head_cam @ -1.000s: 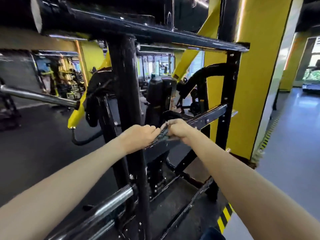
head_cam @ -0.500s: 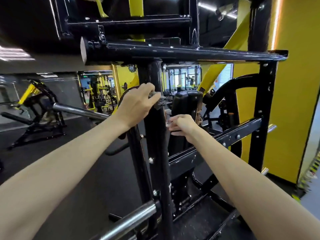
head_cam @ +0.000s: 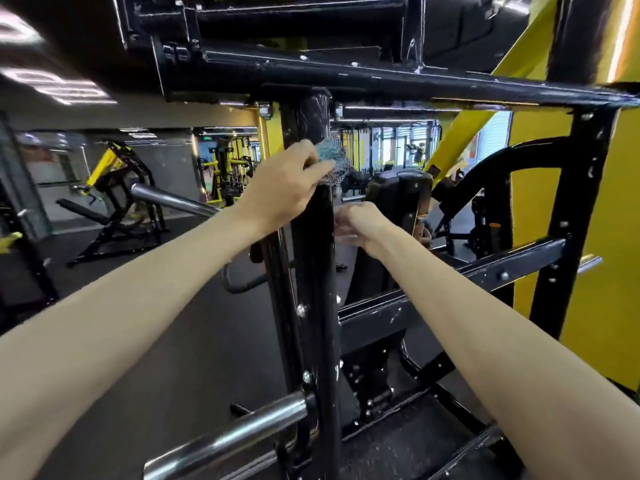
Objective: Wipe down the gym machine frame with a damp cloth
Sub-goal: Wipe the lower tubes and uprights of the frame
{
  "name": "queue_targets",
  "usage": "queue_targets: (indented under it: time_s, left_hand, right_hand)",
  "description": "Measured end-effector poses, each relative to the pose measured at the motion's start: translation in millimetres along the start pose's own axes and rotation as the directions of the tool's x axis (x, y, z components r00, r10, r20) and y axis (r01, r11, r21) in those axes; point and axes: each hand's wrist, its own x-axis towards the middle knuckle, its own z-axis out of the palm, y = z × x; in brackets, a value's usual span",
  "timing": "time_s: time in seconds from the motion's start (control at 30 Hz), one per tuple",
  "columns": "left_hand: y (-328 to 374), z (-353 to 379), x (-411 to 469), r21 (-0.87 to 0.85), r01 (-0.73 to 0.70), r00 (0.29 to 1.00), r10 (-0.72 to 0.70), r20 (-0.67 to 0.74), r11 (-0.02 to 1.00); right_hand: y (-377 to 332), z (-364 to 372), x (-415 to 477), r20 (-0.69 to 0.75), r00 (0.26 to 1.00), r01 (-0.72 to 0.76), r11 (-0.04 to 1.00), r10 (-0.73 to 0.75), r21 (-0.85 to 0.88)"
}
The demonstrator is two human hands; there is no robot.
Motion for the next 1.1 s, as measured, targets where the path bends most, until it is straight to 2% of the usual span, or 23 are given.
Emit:
queue_targets:
  time_s: [0.03,0.1,0.2,0.23,0.27,0.33,0.4,0.43,0.47,0.5,0.53,0.6,0.63,0.7,0.8,0.87,0.9,0.93,1.0,1.03,1.07,1.1]
  left_hand:
    - [5,4,-3,-0.003,-0.019,0.999,0.019,0.039,1.000]
    - [22,17,-22,-0.023,-0.155,0.974,0.157,0.165,0.988]
    - [44,23,-55,-0.100,-0.416,0.841,0.424,0.337,0.904]
    - [44,20,-54,-0.092,-0.457,0.809,0.456,0.372,0.885]
    - [41,18,-47,-0.054,-0.472,0.808,0.456,0.373,0.880]
    - [29,13,-25,0.038,-0.365,0.891,0.337,0.304,0.930]
    - [18,10,-6,0.069,-0.103,0.983,0.091,0.157,0.992]
    - [19,10,-3,0.044,0.020,0.994,-0.025,0.110,0.999]
    - [24,14,-5,0.021,0.067,0.994,-0.069,0.087,0.998]
    - [31,19,-11,0.014,0.035,0.994,-0.036,0.104,0.999]
    - [38,24,-19,0.010,-0.064,0.984,0.061,0.166,0.998]
    - [45,22,-30,0.003,-0.270,0.915,0.256,0.313,0.963]
    - [41,17,-26,0.005,-0.305,0.896,0.285,0.340,0.952]
    - [25,8,-7,0.040,-0.240,0.934,0.219,0.283,0.970]
    - [1,-3,29,0.124,-0.044,0.997,0.036,0.066,0.991]
    - [-2,-2,44,0.109,0.134,0.990,-0.128,-0.064,0.985]
    - [2,2,45,0.100,0.177,0.981,-0.168,-0.098,0.979]
    - [7,6,41,0.106,0.150,0.986,-0.142,-0.083,0.983]
    - [14,5,29,0.137,-0.063,0.994,0.050,0.093,0.989]
    - [11,0,26,0.135,-0.160,0.974,0.134,0.184,0.978]
    - [3,-8,28,0.133,-0.201,0.960,0.169,0.221,0.970]
    - [-5,-14,34,0.148,-0.183,0.967,0.150,0.205,0.972]
  right_hand:
    - [0,-2,5,0.015,1.000,0.002,1.000,-0.002,0.010]
    - [0,-7,13,0.053,0.999,-0.004,0.999,0.002,0.043]
    - [0,-16,17,0.134,0.991,-0.019,1.000,0.018,0.005]
    - [-1,-18,17,0.170,0.985,-0.017,1.000,0.018,-0.006]
    - [-3,-20,16,0.199,0.980,-0.004,1.000,0.010,-0.029]
    - [-7,-23,18,0.215,0.976,0.032,0.998,-0.019,-0.054]
    - [-7,-24,22,0.204,0.979,0.034,0.999,-0.032,-0.006]
    - [-6,-23,23,0.207,0.978,0.032,0.999,-0.036,0.025]
    - [-5,-22,23,0.221,0.975,0.027,0.998,-0.039,0.057]
    - [-4,-21,23,0.241,0.970,0.016,0.997,-0.036,0.081]
    - [-1,-21,24,0.260,0.965,-0.003,0.995,-0.022,0.095]
    - [4,-21,30,0.297,0.955,-0.041,0.995,0.011,0.095]
    - [4,-22,31,0.311,0.950,-0.047,0.993,0.012,0.106]
    - [1,-25,33,0.320,0.947,-0.042,0.990,-0.003,0.135]
    - [-2,-26,38,0.357,0.933,0.003,0.991,-0.051,0.133]
    - [-5,-22,36,0.357,0.932,0.011,0.987,-0.068,0.158]
    - [-6,-21,35,0.350,0.934,0.016,0.985,-0.076,0.171]
    - [-6,-19,34,0.346,0.935,0.018,0.983,-0.081,0.181]
    - [-7,-17,31,0.338,0.938,0.014,0.980,-0.081,0.196]
    - [-7,-16,31,0.340,0.937,0.010,0.980,-0.079,0.200]
    - [-7,-16,30,0.347,0.934,0.011,0.978,-0.085,0.208]
    - [-7,-16,30,0.359,0.928,0.018,0.975,-0.099,0.223]
